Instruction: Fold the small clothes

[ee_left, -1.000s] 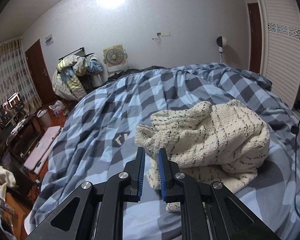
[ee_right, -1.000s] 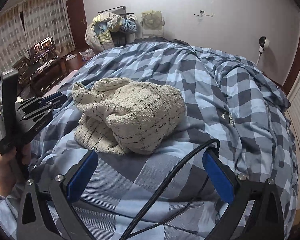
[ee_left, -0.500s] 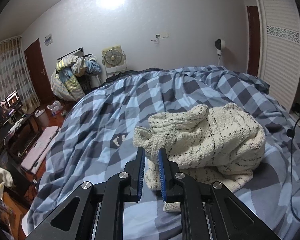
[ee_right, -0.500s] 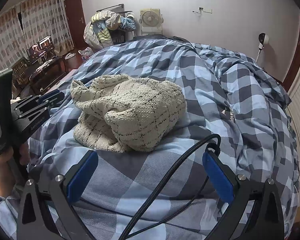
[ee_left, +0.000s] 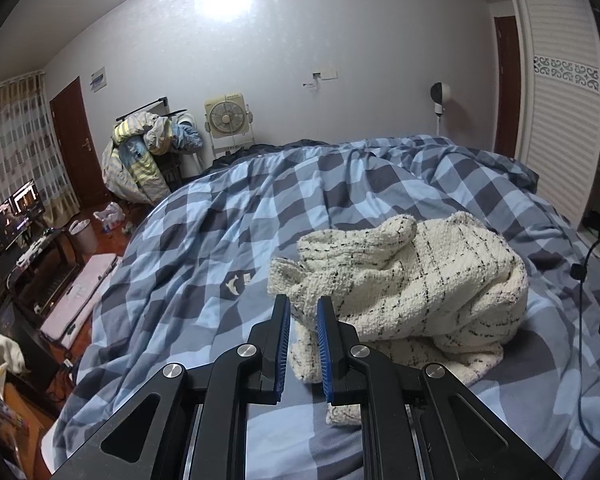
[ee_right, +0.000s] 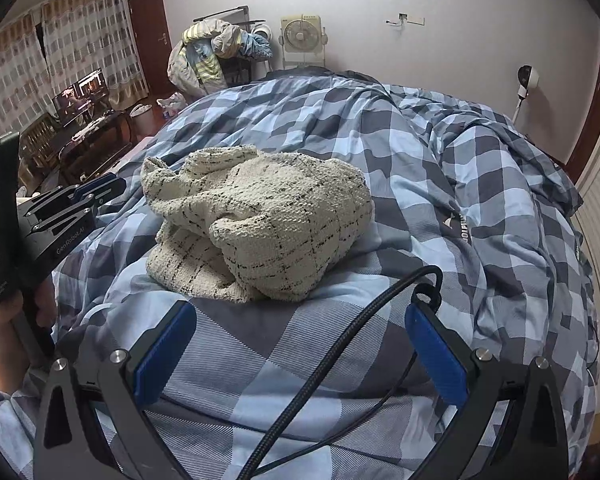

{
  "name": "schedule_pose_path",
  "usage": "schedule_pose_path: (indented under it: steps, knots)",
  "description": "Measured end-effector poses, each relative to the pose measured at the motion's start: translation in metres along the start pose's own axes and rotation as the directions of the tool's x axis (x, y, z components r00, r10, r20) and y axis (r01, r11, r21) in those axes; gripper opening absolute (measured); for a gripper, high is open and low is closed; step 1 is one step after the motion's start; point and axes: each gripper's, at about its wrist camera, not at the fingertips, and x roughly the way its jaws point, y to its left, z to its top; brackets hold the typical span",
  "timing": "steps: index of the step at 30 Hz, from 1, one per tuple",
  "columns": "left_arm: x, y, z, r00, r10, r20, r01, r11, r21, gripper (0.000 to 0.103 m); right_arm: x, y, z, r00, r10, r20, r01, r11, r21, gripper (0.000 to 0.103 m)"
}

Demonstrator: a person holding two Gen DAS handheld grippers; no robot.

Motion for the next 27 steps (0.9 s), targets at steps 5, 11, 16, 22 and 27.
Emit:
schedule_pose_path:
  steps: [5, 11, 16, 22, 27]
  knots:
    - [-0.0005, -0.0003, 0.0019, 1.000, -0.001, -0.001, 0.001, 1.000, -0.002, 0.012, 0.0001, -0.0004, -0.0003, 1.000, 0.001, -0.003, -0.001, 1.000, 0.000, 0.102]
    - [-0.0004, -0.0001, 0.0009, 1.000, 0.001, -0.001, -0.001, 1.000, -0.002, 0.012, 0.0001, -0.0008, -0.0007, 1.000, 0.002, -0.004, -0.002, 1.000, -0.001, 0.102]
    - [-0.0004, -0.0001, 0.0009, 1.000, 0.002, 0.001, -0.002, 1.000, 0.000, 0.012, 0.0002, -0.0003, -0.0005, 1.000, 0.001, -0.003, -0.001, 1.000, -0.001, 0.102]
    - [-0.0006, -0.0004, 0.0024, 1.000, 0.001, 0.001, -0.001, 1.000, 0.000, 0.012, 0.0005, -0.0004, -0.0019, 1.000, 0.001, -0.007, -0.001, 1.000, -0.001, 0.102]
    - [-0.0008, -0.0008, 0.0025, 1.000, 0.002, 0.001, -0.002, 1.000, 0.000, 0.012, 0.0004, 0.0001, -0.0031, 1.000, 0.000, -0.009, 0.000, 1.000, -0.006, 0.102]
